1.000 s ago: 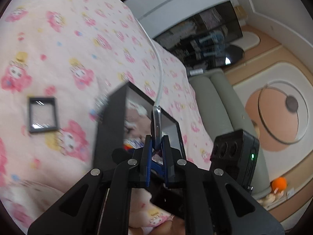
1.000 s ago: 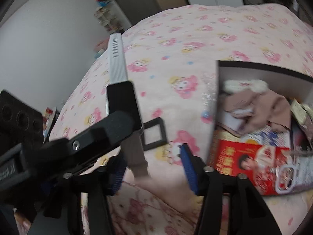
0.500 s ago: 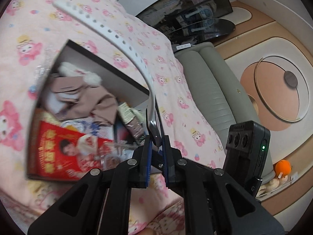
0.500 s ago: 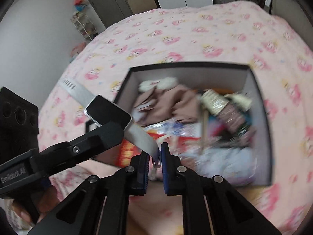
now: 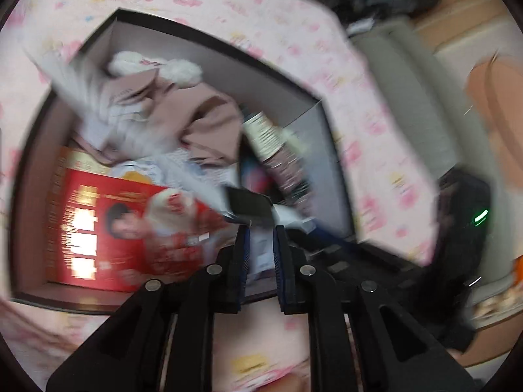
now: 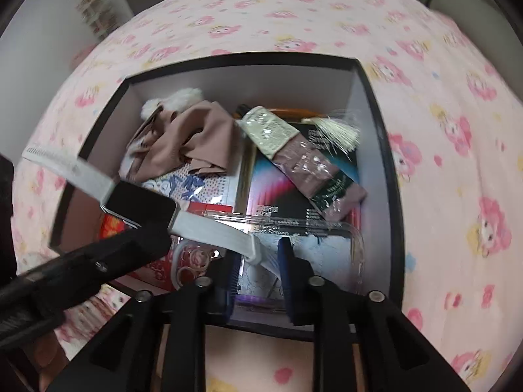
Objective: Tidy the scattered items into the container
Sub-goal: 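Lower the watch onto the red card and open the left gripper, then withdraw the left gripper from the box toward the black square frame, then grasp the black square frame by its edge with the left gripper, then lift the black frame with the left gripper and carry it over the box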
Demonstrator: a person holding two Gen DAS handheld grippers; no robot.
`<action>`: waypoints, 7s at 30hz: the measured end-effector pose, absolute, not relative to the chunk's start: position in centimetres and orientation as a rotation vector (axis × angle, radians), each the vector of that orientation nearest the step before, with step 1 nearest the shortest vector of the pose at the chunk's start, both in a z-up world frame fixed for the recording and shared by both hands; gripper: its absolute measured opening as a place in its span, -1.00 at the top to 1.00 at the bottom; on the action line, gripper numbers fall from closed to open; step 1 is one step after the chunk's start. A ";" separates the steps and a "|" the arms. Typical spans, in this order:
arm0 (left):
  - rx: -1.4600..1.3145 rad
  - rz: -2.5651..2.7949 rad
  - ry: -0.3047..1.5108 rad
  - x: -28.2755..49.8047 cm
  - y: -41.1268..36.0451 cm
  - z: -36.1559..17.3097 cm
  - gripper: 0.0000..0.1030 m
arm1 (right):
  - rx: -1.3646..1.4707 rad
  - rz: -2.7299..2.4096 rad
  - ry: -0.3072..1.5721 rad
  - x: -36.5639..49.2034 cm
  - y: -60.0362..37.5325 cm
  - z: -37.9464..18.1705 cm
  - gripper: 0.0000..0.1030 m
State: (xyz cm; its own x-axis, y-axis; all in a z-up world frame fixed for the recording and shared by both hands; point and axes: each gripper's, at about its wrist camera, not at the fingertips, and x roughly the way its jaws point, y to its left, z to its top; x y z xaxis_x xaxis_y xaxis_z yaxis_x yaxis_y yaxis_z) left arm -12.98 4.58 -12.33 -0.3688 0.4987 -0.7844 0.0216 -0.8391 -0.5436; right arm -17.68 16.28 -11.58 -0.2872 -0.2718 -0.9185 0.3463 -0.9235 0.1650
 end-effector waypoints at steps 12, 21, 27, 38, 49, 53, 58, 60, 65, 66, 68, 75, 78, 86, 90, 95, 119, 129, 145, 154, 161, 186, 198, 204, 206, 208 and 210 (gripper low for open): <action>-1.532 2.431 -0.355 -13.7 3.1 -8.8 0.22 | 1.563 -2.188 -0.067 -17.6 18.1 -10.5 0.59; -1.754 2.424 -0.101 -18.9 5.1 -13.1 0.36 | 1.581 -2.175 -0.016 -18.8 16.4 -12.3 0.59; -1.897 2.239 -0.207 -17.0 3.9 -14.9 0.36 | 1.670 -2.157 0.009 -18.8 16.5 -13.4 0.59; -1.791 2.270 -0.294 -16.4 3.0 -14.0 0.34 | 1.626 -2.210 0.032 -18.0 16.8 -12.5 0.54; -1.778 2.223 -0.357 -15.3 1.5 -13.9 0.15 | 1.697 -2.162 0.048 -16.5 18.3 -12.9 0.27; -1.637 2.333 -0.387 -13.8 0.9 -11.4 0.12 | 1.639 -2.235 0.034 -15.5 18.5 -11.5 0.20; -1.491 2.396 -0.498 -11.9 1.2 -9.0 -0.09 | 1.510 -2.338 0.034 -13.9 18.6 -9.0 0.12; -1.443 2.408 -0.499 -11.0 1.2 -7.9 -0.12 | 1.468 -2.377 0.016 -13.3 18.9 -8.2 0.08; -1.384 2.441 -0.431 -10.0 2.5 -6.3 -0.17 | 1.419 -2.422 -0.116 -11.5 19.6 -6.9 0.02; -1.375 2.442 -0.415 -9.8 2.6 -6.0 -0.17 | 1.410 -2.426 -0.127 -11.2 19.4 -6.8 0.01; -1.348 2.435 -0.404 -9.1 3.0 -5.3 -0.20 | 1.390 -2.437 -0.135 -10.2 19.3 -6.3 -0.07; -1.274 2.456 -0.354 -6.5 2.4 -2.3 -0.32 | 1.331 -2.475 -0.236 -7.8 18.2 -4.7 -0.19; -1.251 2.476 -0.346 -5.7 1.7 -1.6 -0.34 | 1.313 -2.472 -0.262 -6.9 17.8 -3.9 -0.22; -1.229 2.559 -0.303 -3.6 -1.5 -0.5 -0.37 | 1.309 -2.475 -0.157 -5.1 14.3 -2.8 -0.24; -1.218 2.606 -0.262 -2.7 -3.6 0.2 -0.42 | 1.304 -2.450 -0.153 -4.7 12.1 -2.5 -0.24; -1.195 2.647 -0.269 -1.8 -6.7 0.7 -0.42 | 1.272 -2.439 -0.108 -4.1 9.3 -1.6 -0.26; -1.369 2.668 -0.598 -2.2 -20.4 -6.1 -0.43 | 1.358 -2.244 0.156 -5.4 -5.6 -6.0 -0.26; -1.475 2.650 -0.688 -5.6 -23.7 -10.3 -0.43 | 1.456 -2.169 0.158 -8.4 -8.6 -9.8 -0.26; -1.622 2.487 -1.005 -11.4 -30.8 -18.4 -0.38 | 1.449 -2.118 0.362 -12.2 -16.8 -13.9 -0.30; -1.664 2.288 -1.096 -13.3 -30.3 -22.2 -0.37 | 1.592 -2.020 0.355 -14.6 -18.4 -18.9 -0.30; -1.679 2.155 -1.177 -14.1 -30.2 -23.8 -0.14 | 1.638 -1.926 0.269 -15.3 -18.3 -20.4 -0.22; -1.484 2.442 -0.903 -4.9 -23.2 -10.6 0.38 | 1.443 -1.906 0.065 -7.2 -10.3 -9.8 0.24; -1.393 2.403 -0.809 -3.1 -14.1 -7.4 0.38 | 1.383 -1.997 -0.022 -4.8 -1.1 -6.5 0.24; -1.382 2.374 -0.740 -4.1 -9.1 -6.9 0.38 | 1.386 -2.059 -0.033 -4.9 4.0 -6.2 0.24; -1.381 2.365 -0.709 -4.8 -7.6 -6.6 0.38 | 1.381 -2.077 -0.053 -5.3 5.4 -6.0 0.24; -1.378 2.356 -0.673 -5.6 -6.1 -6.4 0.38 | 1.380 -2.093 -0.077 -5.9 6.8 -5.9 0.24; -1.382 2.338 -0.645 -6.6 -4.8 -6.4 0.38 | 1.376 -2.111 -0.097 -6.5 8.0 -5.7 0.24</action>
State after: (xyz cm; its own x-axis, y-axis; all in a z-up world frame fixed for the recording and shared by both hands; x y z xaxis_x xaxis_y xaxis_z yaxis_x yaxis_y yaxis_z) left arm -6.58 -4.81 -6.39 -0.4639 0.5089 -0.7251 -0.0649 -0.8359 -0.5451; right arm -6.50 7.98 -5.74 -0.2738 -0.5246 -0.8061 0.4482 -0.8112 0.3757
